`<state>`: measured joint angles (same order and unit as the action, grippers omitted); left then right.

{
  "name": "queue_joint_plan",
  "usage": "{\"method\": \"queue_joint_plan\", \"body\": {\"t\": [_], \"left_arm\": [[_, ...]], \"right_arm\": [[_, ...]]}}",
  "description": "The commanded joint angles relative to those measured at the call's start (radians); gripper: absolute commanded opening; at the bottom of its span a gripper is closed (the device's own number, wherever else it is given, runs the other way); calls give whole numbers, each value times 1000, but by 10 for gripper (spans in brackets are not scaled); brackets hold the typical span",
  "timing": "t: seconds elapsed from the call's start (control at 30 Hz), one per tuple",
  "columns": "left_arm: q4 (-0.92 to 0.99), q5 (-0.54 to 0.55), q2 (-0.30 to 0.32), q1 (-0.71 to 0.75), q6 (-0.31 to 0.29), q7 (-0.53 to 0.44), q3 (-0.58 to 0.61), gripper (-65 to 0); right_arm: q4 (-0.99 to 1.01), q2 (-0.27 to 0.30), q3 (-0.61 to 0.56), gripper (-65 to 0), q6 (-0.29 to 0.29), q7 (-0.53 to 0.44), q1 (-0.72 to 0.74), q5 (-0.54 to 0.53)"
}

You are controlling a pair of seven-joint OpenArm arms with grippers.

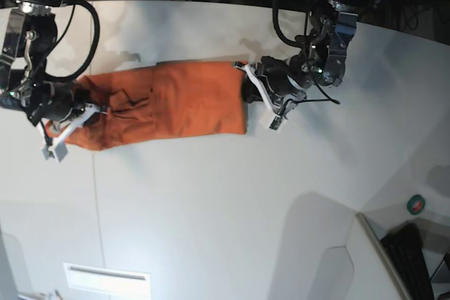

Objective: Layout the t-shirt on the table in an organized manner, then fold the t-shirt properly
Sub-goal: 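Fold the strip end with the right gripper toward the left gripper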

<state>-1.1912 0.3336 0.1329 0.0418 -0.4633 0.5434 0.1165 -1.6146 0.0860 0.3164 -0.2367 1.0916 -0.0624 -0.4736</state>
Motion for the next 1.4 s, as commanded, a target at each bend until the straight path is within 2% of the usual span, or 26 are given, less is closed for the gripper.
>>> {"method": "queue_joint_plan", "body": {"t": [0.0, 0.17, 0.27, 0.43, 0.57, 0.63, 0.77, 1.03, 1.37], "left_arm": [[-11, -3, -9, -10, 1, 7, -1, -650], [-8, -6, -16, -18, 1, 7, -1, -650], [-8, -3, -16, -18, 1, 7, -1, -650], [-9, -4, -14, -18, 1, 7, -2, -650], [-9, -6, -11, -12, 1, 7, -8, -650], [-9, -4, -9, -12, 1, 7, -10, -650], [-9, -8, -9, -12, 1, 7, -10, -650], [-16, -8, -8, -12, 1, 7, -11, -650], [-17, -1, 4, -10, 1, 8, -11, -650]], "right_arm": [[-39, 8, -23, -650, 17, -14, 13, -18], [-77, 7, -159, -650, 87, -20, 6, -18], [-83, -16, -202, -650, 119, -20, 9, -18], [-137, -33, -299, -650, 228, -20, 6, -18], [-178, -41, -382, -650, 270, -20, -1, -18], [-200, -41, -423, -650, 311, -23, -9, -18], [-192, -25, -503, -650, 382, -86, -15, -18], [-112, 11, -557, -650, 388, -141, -11, -17], [-33, 18, -566, -650, 388, -181, 22, -15]]}}
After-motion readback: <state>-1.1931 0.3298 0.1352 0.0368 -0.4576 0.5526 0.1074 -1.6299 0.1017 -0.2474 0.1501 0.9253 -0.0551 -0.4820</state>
